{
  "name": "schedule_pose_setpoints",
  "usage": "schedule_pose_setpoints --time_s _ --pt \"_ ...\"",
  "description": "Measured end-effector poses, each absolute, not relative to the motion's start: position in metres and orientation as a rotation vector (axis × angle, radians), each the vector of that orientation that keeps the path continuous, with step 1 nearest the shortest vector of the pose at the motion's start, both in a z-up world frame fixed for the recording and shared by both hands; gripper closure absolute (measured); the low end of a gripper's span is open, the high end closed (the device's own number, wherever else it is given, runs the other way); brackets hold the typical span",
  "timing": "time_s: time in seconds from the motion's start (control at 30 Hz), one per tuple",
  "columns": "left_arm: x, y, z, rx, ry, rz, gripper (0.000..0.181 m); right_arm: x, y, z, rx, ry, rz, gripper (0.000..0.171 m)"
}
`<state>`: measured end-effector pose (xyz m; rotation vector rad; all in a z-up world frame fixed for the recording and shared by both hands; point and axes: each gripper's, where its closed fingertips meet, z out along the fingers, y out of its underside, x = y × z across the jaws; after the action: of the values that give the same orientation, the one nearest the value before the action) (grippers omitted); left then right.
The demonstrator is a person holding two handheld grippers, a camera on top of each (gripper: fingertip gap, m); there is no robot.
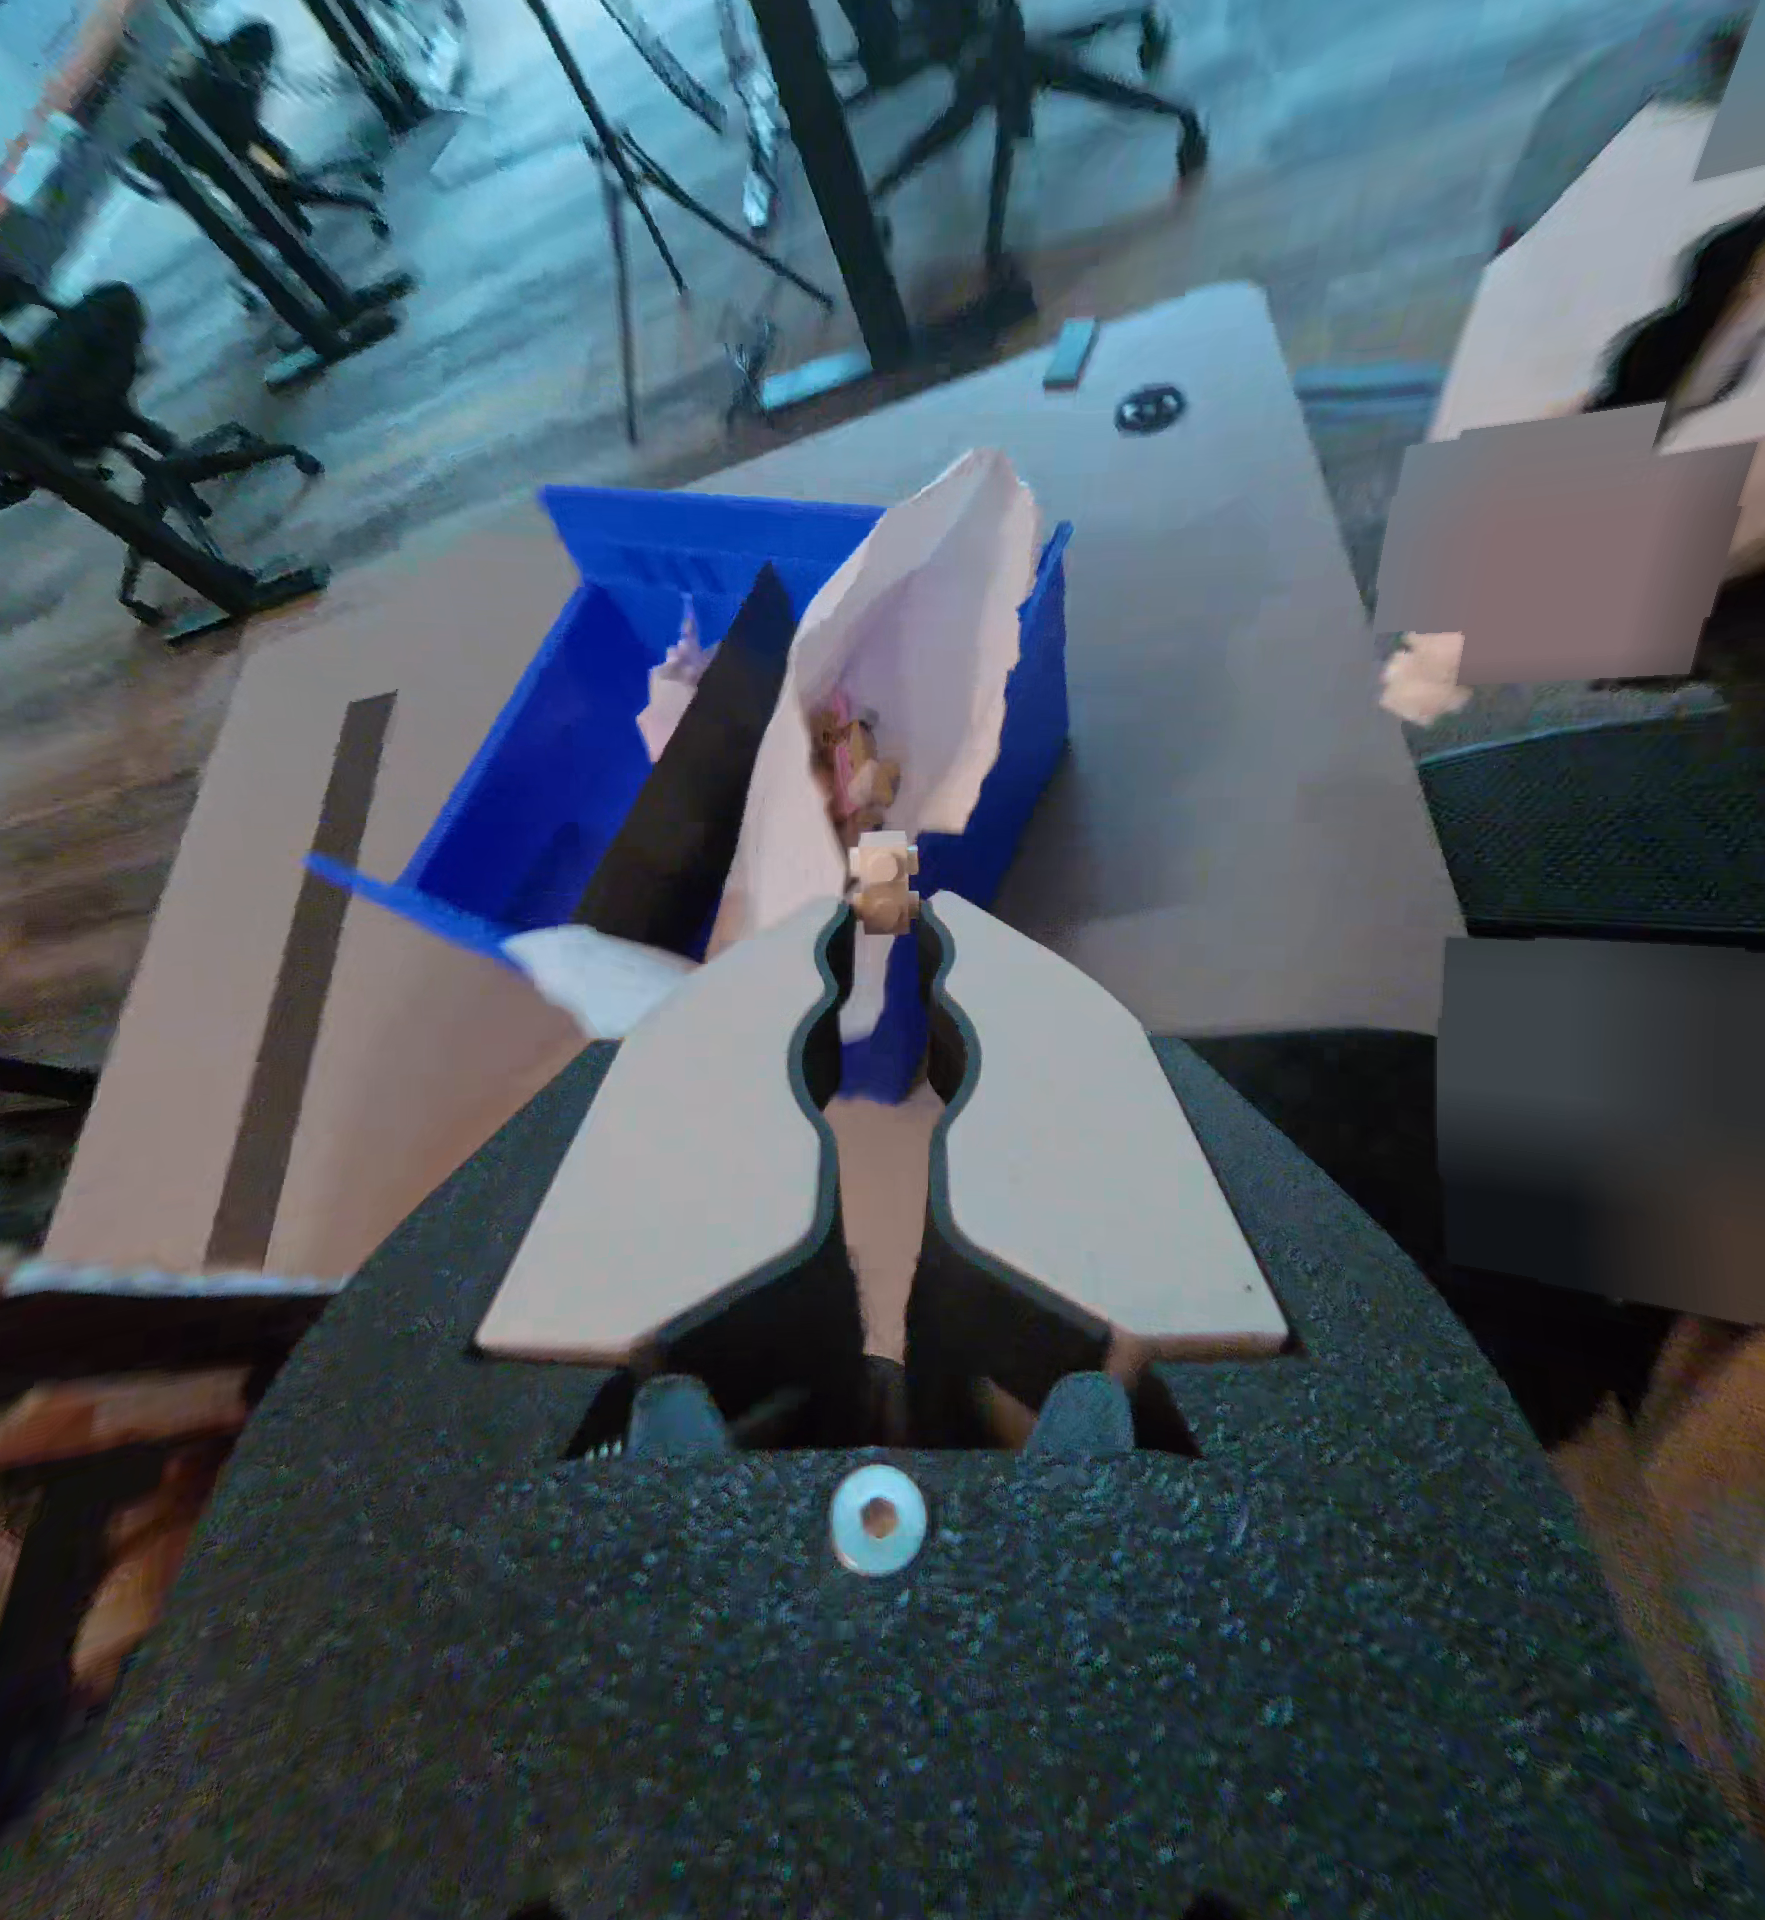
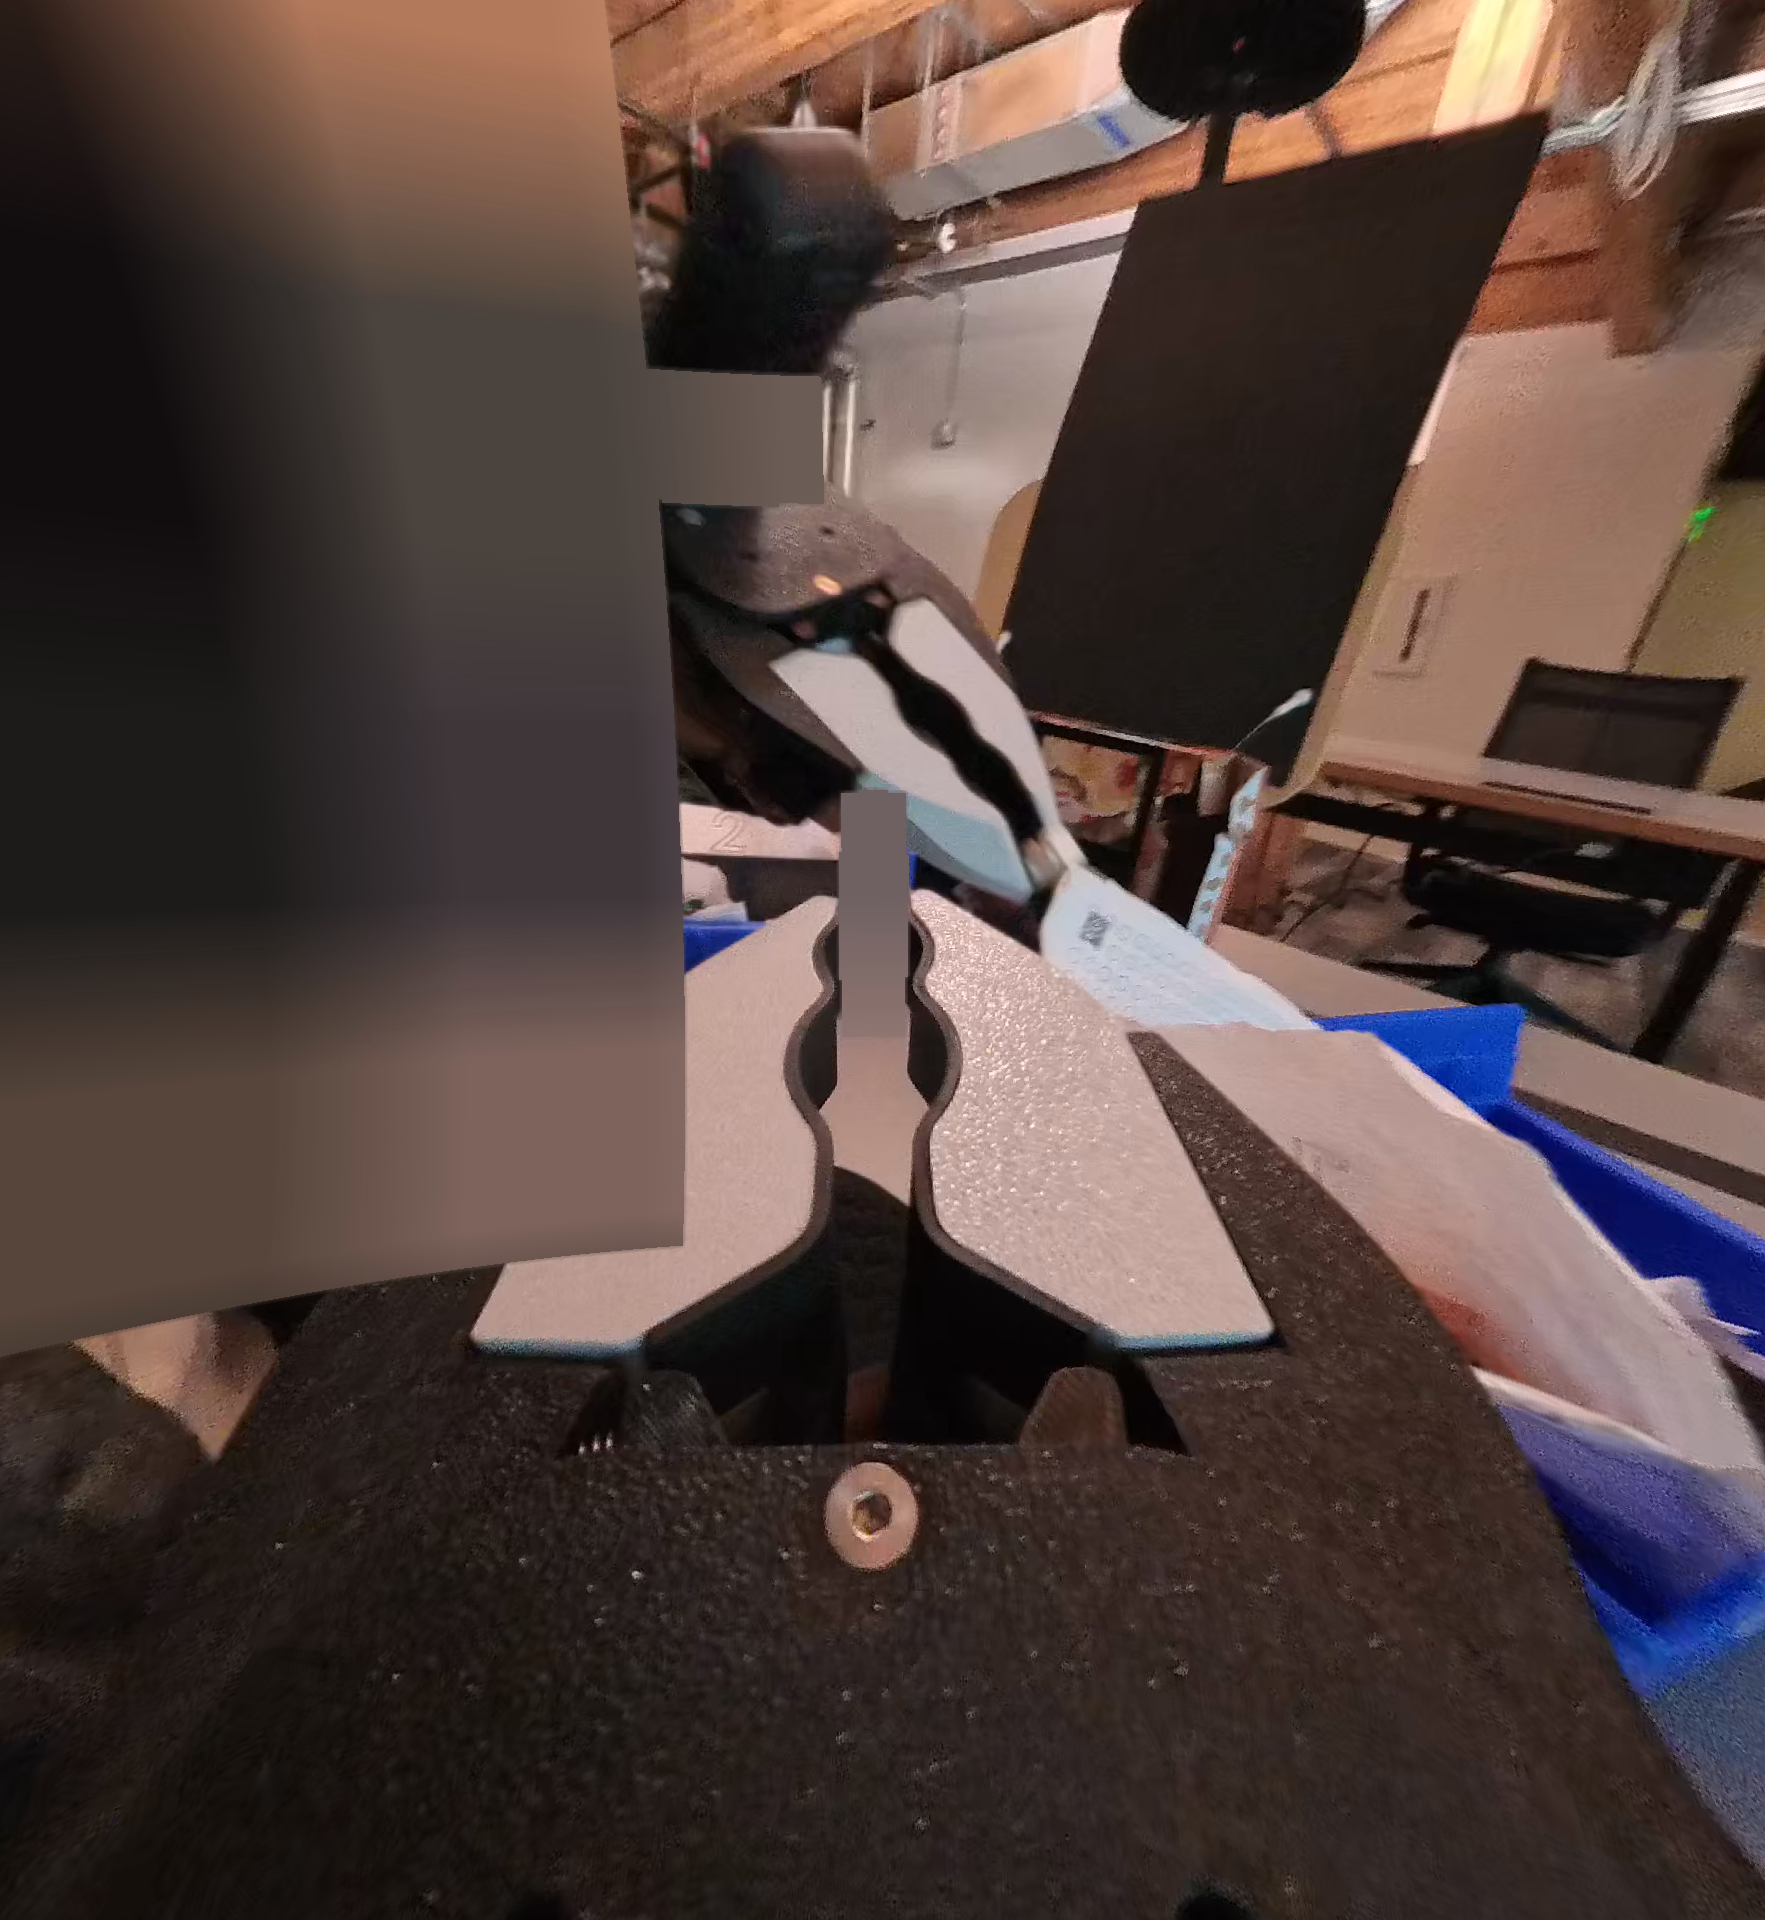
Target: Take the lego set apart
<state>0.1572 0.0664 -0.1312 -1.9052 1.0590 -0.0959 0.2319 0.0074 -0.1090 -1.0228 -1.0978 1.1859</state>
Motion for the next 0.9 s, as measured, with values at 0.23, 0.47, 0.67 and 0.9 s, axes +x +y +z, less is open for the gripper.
schedule_pose_setpoints --time_s 0.23,0.47,0.67,0.9 --pt "0.202 0.122 -0.174 -2.127 1.222 -0.072 0.17 0.251 0.01 -0.104 -1.014 -1.038 1.179 0.164" --pt "0.2 0.129 -0.172 -2.116 1.161 -0.066 0.156 0.252 0.019 -0.108 -1.062 -0.999 1.191 0.164" --pt "0.193 0.132 -0.174 -2.11 1.142 -0.058 0.148 0.25 0.033 -0.115 -1.133 -0.931 1.216 0.164" --pt "0.205 0.125 -0.171 -2.073 1.183 -0.15 0.142 0.247 0.051 -0.127 -1.219 -0.867 1.207 0.164"
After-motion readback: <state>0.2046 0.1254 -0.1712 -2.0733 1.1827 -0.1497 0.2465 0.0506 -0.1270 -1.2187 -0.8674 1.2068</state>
